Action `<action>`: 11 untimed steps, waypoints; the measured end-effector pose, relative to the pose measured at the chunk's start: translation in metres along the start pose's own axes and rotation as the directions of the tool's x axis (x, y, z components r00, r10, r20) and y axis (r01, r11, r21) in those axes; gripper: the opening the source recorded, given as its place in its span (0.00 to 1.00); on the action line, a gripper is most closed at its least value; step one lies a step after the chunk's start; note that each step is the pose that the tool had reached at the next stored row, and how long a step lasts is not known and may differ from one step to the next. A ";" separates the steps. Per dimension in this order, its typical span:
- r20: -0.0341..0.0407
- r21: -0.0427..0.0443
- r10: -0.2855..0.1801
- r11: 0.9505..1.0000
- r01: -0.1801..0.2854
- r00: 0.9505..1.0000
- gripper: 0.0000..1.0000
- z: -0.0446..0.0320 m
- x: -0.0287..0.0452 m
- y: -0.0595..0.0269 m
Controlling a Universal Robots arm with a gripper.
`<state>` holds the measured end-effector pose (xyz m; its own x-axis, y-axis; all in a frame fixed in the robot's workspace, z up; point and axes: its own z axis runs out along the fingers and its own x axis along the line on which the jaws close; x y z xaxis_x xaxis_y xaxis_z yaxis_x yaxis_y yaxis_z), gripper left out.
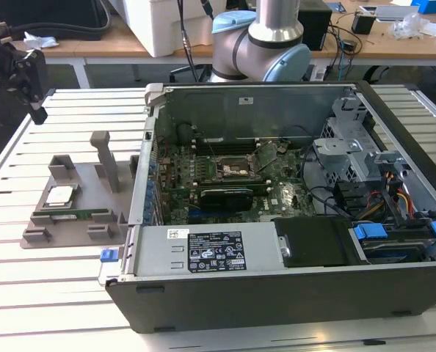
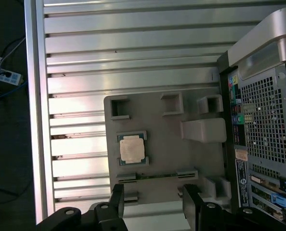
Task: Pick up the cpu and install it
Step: 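Pick up the cpu and move it towards the insertion slot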
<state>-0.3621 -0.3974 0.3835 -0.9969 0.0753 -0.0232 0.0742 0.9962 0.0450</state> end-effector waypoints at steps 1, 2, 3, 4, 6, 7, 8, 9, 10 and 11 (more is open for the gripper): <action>0.000 0.000 0.000 1.000 0.000 1.000 0.60 0.0001 0.0000 0.0000; 0.000 0.000 0.000 1.000 0.000 1.000 0.60 0.0005 0.0000 0.0000; 0.000 0.001 0.000 1.000 0.000 1.000 0.60 0.0017 0.0001 -0.0001; 0.000 0.001 0.000 1.000 0.000 1.000 0.60 0.0027 0.0001 -0.0001; 0.000 0.001 0.000 1.000 0.000 1.000 0.60 0.0050 0.0001 -0.0002; 0.000 0.002 0.000 1.000 0.000 1.000 0.60 0.0066 0.0002 -0.0003; 0.000 0.002 0.000 1.000 0.000 1.000 0.60 0.0088 0.0002 -0.0004; -0.001 0.002 0.000 1.000 0.000 1.000 0.60 0.0109 0.0003 -0.0005; -0.001 0.002 0.000 1.000 0.000 1.000 0.60 0.0141 0.0004 -0.0006; -0.001 0.002 0.000 1.000 0.000 1.000 0.60 0.0160 0.0004 -0.0007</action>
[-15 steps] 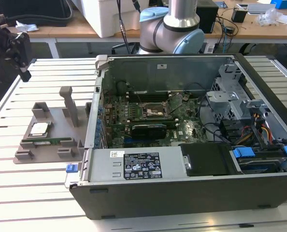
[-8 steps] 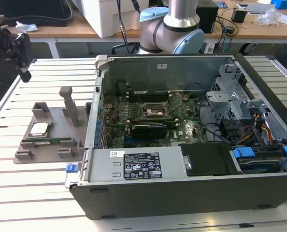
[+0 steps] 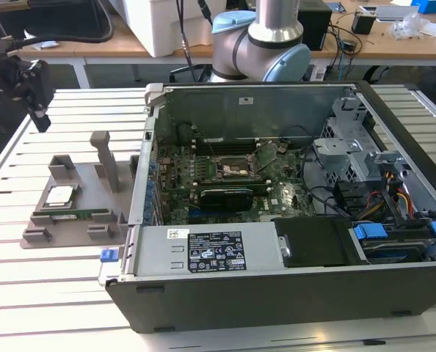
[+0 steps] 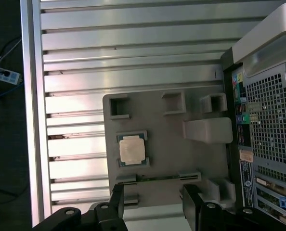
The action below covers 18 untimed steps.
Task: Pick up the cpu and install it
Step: 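Pick up the cpu and move it towards the insertion slot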
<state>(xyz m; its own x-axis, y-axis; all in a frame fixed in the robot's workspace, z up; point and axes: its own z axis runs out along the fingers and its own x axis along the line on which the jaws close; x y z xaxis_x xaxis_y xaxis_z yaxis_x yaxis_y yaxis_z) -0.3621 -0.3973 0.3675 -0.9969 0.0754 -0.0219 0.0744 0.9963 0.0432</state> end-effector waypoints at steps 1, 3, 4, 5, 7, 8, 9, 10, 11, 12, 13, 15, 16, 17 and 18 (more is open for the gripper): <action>0.000 0.000 0.000 1.000 0.000 1.000 0.60 0.0018 0.0001 -0.0001; -0.001 0.000 0.000 1.000 0.000 1.000 0.60 0.0057 0.0001 -0.0003; -0.001 0.000 0.000 1.000 0.000 1.000 0.60 0.0083 0.0001 -0.0004; -0.001 0.004 -0.001 1.000 0.001 1.000 0.60 0.0103 0.0002 -0.0004; -0.001 0.048 -0.063 0.997 0.063 0.998 0.60 0.0155 0.0004 0.0012; -0.001 0.048 -0.068 0.996 0.068 0.998 0.60 0.0165 0.0003 0.0013; -0.001 0.048 -0.069 0.996 0.069 0.998 0.60 0.0172 0.0003 0.0013; -0.001 0.048 -0.068 0.996 0.068 0.998 0.60 0.0185 0.0004 0.0012; -0.001 0.048 -0.068 0.996 0.068 0.998 0.60 0.0196 0.0005 0.0012; -0.001 0.048 -0.068 0.996 0.068 0.998 0.60 0.0211 0.0005 0.0012; -0.001 0.048 -0.068 0.996 0.068 0.998 0.60 0.0222 0.0005 0.0011; -0.001 0.048 -0.068 0.996 0.068 0.998 0.60 0.0236 0.0006 0.0011; -0.001 0.048 -0.068 0.996 0.068 0.998 0.60 0.0244 0.0006 0.0010; -0.001 0.048 -0.068 0.996 0.068 0.998 0.60 0.0246 0.0006 0.0010; -0.001 0.048 -0.068 0.996 0.068 0.998 0.60 0.0249 0.0006 0.0010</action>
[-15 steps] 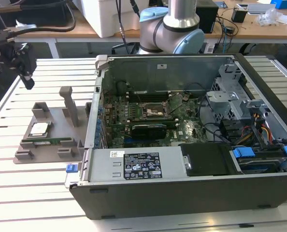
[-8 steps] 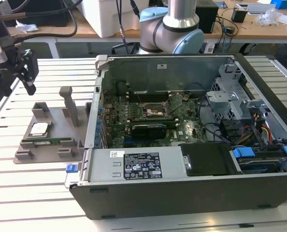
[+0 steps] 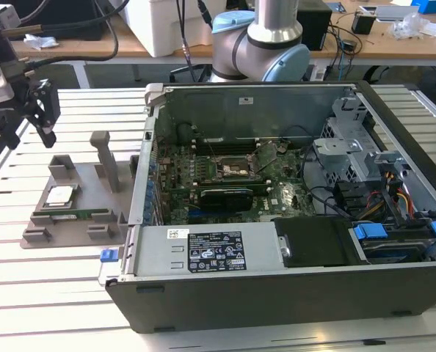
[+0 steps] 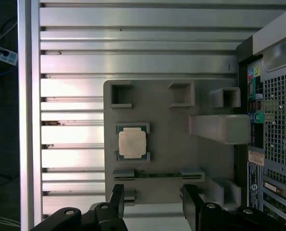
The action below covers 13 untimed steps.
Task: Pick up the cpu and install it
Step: 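Pick up the cpu and move it towards the insertion slot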
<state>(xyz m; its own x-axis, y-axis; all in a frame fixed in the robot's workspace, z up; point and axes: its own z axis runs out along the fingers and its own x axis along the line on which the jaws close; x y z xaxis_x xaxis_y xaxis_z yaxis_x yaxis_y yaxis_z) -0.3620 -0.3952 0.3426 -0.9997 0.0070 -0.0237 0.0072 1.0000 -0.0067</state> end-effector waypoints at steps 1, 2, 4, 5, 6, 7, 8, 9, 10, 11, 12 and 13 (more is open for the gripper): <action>0.000 0.000 0.000 1.000 0.000 1.000 0.60 0.0007 0.0000 0.0000; 0.000 0.000 0.000 1.000 0.000 1.000 0.60 0.0010 0.0000 0.0000; 0.000 0.000 0.000 1.000 0.000 1.000 0.60 0.0020 0.0000 0.0000; 0.000 0.000 0.000 1.000 0.000 1.000 0.60 0.0024 0.0001 0.0000; 0.000 0.000 0.000 1.000 0.000 1.000 0.60 0.0026 0.0001 0.0000; 0.000 0.000 0.000 1.000 0.000 1.000 0.60 0.0030 0.0001 0.0000; 0.000 0.000 0.000 1.000 0.000 1.000 0.60 0.0033 0.0001 0.0000; 0.000 0.000 0.000 1.000 0.000 1.000 0.60 0.0042 0.0001 0.0000; 0.000 0.000 0.000 1.000 0.000 1.000 0.60 0.0046 0.0001 0.0000; 0.000 0.000 0.000 1.000 0.000 1.000 0.60 0.0048 0.0001 0.0000; 0.000 0.000 0.000 1.000 0.000 1.000 0.60 0.0053 0.0001 0.0000; 0.000 0.000 0.000 1.000 0.000 1.000 0.60 0.0055 0.0001 0.0000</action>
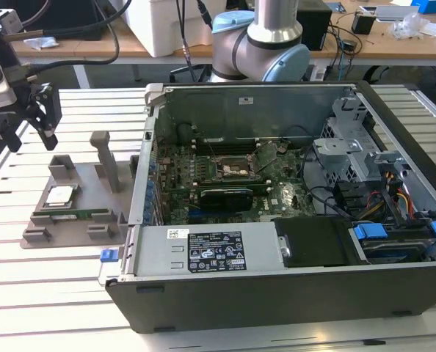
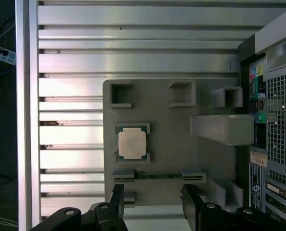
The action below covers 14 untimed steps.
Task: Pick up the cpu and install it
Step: 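Pick up the cpu and move it towards the insertion slot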
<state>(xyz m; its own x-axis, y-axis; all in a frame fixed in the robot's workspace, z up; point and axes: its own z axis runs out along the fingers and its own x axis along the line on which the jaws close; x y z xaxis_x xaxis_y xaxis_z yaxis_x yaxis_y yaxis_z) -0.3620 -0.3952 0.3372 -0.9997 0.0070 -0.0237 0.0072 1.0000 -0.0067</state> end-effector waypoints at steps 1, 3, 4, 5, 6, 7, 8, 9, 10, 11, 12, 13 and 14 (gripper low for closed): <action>0.000 0.000 0.000 1.000 0.000 1.000 0.60 0.0003 0.0000 0.0000; 0.000 0.000 0.000 1.000 0.000 1.000 0.60 0.0009 0.0000 0.0000; 0.000 0.000 0.000 1.000 0.000 1.000 0.60 0.0013 0.0000 0.0000; 0.000 0.000 0.000 1.000 0.000 1.000 0.60 0.0019 0.0000 0.0000; 0.000 0.000 0.000 1.000 0.000 1.000 0.60 0.0021 0.0000 0.0000; 0.000 0.000 0.000 1.000 0.000 1.000 0.60 0.0023 0.0000 0.0000; 0.000 0.000 0.000 1.000 0.000 1.000 0.60 0.0027 0.0000 0.0000; 0.000 0.000 0.000 1.000 0.000 1.000 0.60 0.0028 0.0000 0.0000; 0.000 0.000 0.000 1.000 0.000 1.000 0.60 0.0031 0.0000 0.0000; 0.000 0.000 0.000 1.000 0.000 1.000 0.60 0.0033 0.0000 0.0000; 0.000 0.000 0.000 1.000 0.000 1.000 0.60 0.0036 0.0000 0.0000; 0.000 0.000 0.000 1.000 0.000 1.000 0.60 0.0038 0.0000 0.0000; 0.000 0.000 0.000 1.000 0.000 1.000 0.60 0.0042 0.0000 0.0000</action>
<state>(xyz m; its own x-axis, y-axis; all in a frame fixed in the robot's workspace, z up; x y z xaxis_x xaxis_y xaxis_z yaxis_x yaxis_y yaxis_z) -0.3620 -0.3952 0.3329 -0.9997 0.0070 -0.0238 0.0071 1.0000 -0.0066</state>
